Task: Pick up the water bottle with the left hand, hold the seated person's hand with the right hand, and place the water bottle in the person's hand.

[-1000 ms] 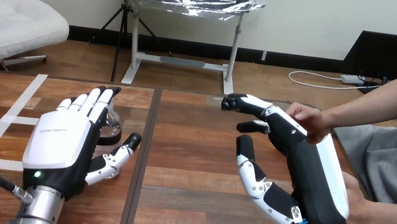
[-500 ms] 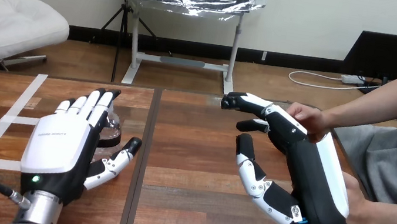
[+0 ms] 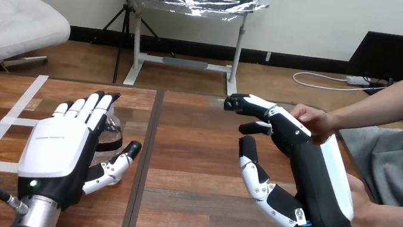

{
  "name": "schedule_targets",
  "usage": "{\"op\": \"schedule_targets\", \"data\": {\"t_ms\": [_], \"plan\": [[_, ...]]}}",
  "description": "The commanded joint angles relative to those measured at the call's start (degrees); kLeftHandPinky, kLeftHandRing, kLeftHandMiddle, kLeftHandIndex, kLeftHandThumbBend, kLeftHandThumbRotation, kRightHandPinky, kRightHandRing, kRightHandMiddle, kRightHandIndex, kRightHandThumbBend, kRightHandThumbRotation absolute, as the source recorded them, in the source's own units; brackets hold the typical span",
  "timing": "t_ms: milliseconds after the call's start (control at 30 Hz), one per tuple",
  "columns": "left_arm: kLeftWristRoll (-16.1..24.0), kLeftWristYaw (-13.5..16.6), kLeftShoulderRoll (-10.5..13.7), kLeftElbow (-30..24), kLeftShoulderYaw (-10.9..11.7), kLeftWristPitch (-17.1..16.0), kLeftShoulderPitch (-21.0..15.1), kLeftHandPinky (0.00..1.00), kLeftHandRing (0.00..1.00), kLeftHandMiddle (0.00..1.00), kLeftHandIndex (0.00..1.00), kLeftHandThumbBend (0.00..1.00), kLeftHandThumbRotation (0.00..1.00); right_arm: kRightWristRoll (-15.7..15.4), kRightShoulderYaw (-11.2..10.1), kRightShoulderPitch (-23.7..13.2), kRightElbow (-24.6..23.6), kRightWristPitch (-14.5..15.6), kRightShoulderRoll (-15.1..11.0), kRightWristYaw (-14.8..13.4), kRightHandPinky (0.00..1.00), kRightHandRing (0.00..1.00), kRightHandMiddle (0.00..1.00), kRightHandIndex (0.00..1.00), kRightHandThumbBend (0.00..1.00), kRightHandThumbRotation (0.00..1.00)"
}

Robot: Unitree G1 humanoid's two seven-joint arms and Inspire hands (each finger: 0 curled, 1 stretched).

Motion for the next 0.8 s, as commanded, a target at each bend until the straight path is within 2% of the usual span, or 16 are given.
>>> {"op": "schedule_targets", "data": {"t_ms": [0,367,767], "plan": [[1.02,1.2,0.17,-0.11,1.03,0.16,-1.9,0.95,0.95,0.97,0.97,0.49,1.0,0.89,-0.71,-3.77,0.14,-0.29,0.19,0.0,0.66,0.78,0.8,0.72,0.06,0.0],[1.37,3.81,-0.72,2.66,1.0,0.61,-3.4,1.0,1.0,1.0,1.0,0.5,1.0,0.76,-0.82,-3.68,-0.13,-0.06,0.11,0.14,0.66,0.78,0.8,0.72,0.06,0.0],[1.55,7.49,-1.21,6.52,0.91,0.22,-6.27,1.0,1.0,1.0,1.0,0.5,1.0,0.8,-0.91,-3.86,0.29,-0.3,-0.04,0.32,0.65,0.78,0.8,0.72,0.06,0.0]]}}
